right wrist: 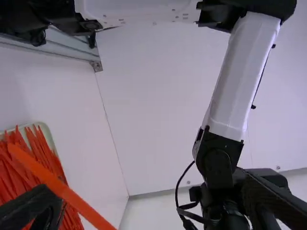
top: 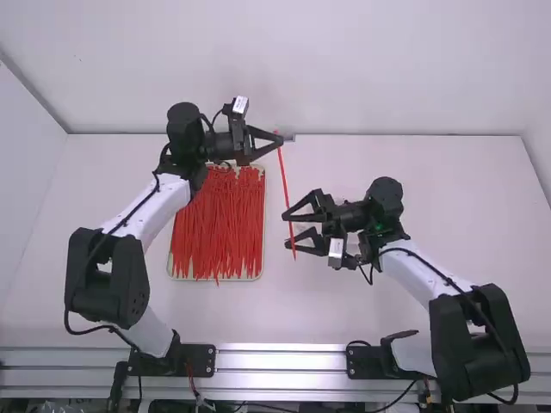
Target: Fasten the cable tie
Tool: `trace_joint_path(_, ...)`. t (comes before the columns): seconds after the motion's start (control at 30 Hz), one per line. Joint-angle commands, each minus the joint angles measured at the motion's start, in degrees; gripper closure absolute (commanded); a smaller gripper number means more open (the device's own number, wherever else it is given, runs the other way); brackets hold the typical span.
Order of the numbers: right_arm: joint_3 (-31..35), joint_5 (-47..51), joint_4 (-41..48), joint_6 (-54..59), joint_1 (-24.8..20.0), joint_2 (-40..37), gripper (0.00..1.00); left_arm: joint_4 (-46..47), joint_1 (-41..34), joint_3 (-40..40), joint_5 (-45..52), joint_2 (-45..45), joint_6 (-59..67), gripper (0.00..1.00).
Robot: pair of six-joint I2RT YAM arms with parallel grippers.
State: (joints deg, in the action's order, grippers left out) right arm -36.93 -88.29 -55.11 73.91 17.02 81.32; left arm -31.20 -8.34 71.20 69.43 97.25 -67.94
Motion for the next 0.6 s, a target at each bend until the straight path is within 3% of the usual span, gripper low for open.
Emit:
trace_joint_path(0.0,1.0,-0.9,-0.3,0.1,0.2,0.3,0.02,0.3,0.4,1.5,2.5,0.1,1.4,0.98)
trace_joint_path(0.2,1.1,-0.9,-0.2,-0.2,0.3,0.3,0.02,12.0,1.4,1.5,1.4,0.1,8.3,0.98)
trace_joint_path(0.37,1.1,-0.9,0.0,-0.2,0.3,0.3,0.02,15.9,1.4,1.5,1.6,0.1,11.5,0.98)
trace_joint_path(0.5,1.1,-0.9,0.0,-0.6,0.4,0.3,0.18,15.5,1.0,1.5,1.3,0.1,11.2,0.98)
trace_joint_path(0.57,1.1,-0.8,0.0,-0.6,0.9,0.3,0.39,15.5,1.0,1.5,1.0,0.1,11.2,0.98)
